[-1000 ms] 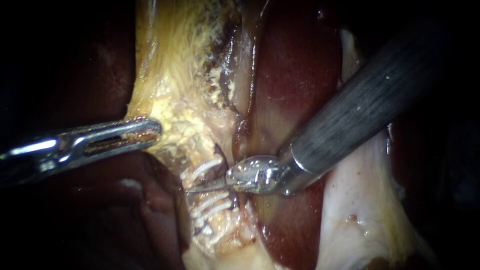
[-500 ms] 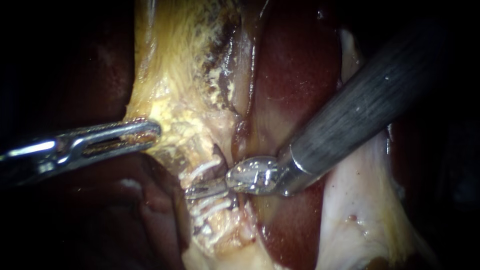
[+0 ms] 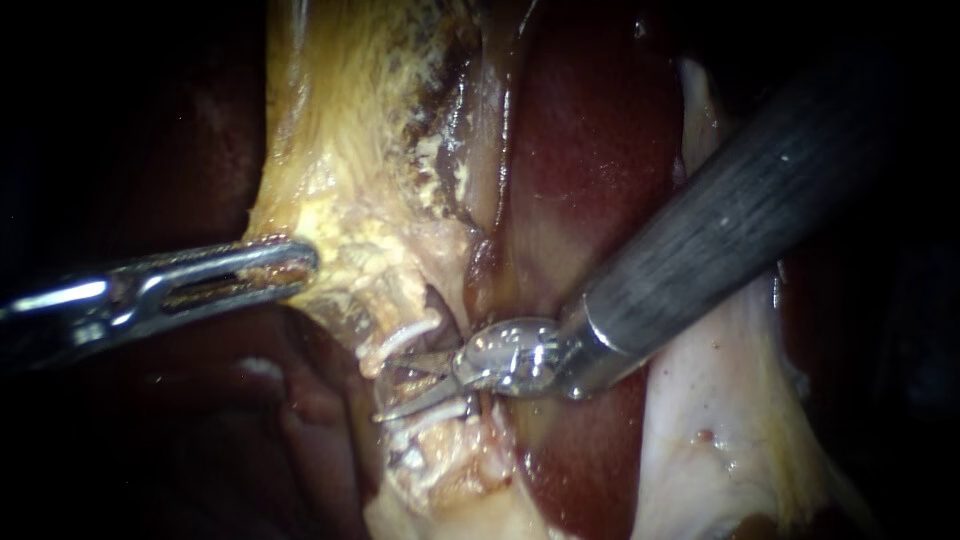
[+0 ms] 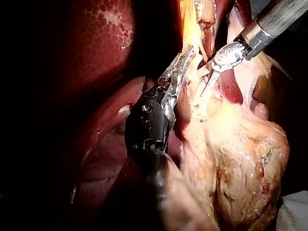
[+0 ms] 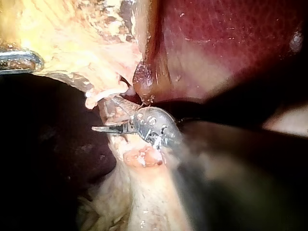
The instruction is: Go back from the cut left tube
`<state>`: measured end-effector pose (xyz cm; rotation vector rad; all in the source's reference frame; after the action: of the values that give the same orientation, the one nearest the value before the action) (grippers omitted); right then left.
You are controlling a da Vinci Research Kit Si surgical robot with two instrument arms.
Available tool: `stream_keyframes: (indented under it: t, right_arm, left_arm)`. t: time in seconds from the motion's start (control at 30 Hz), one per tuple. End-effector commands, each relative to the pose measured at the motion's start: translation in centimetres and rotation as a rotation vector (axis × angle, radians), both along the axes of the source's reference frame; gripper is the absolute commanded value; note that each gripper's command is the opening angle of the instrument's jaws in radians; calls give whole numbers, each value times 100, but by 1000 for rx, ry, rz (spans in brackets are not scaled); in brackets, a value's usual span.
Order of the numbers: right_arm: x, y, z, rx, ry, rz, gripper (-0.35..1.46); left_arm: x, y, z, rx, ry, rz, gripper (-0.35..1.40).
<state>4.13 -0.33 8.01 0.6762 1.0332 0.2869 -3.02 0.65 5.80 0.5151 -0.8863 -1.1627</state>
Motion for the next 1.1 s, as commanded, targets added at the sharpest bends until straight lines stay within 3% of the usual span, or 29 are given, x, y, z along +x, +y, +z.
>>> stream_keyframes:
  t: [0.03,0.3,0.47,0.57,0.9,1.1]
  right_arm:
    - [-2,-1,-3,-9,7,-7,138]
    - [-32,-3,-24,-124,47,-7,143]
    - [-58,6,-35,-218,3,-18,143]
    - [-77,16,-45,-278,-6,-17,143]
    - [-139,72,-95,-449,-45,11,143]
    - [-155,89,-110,-488,-16,24,143]
  left_arm:
    - [0,0,1,0,0,-1,-35]
    - [5,4,7,-3,5,-5,-35]
    - [6,4,7,-3,5,-5,-35]
    - [6,4,7,-3,5,-5,-35]
    - [6,5,9,-3,5,-5,-35]
    - [6,7,16,-4,5,-5,-35]
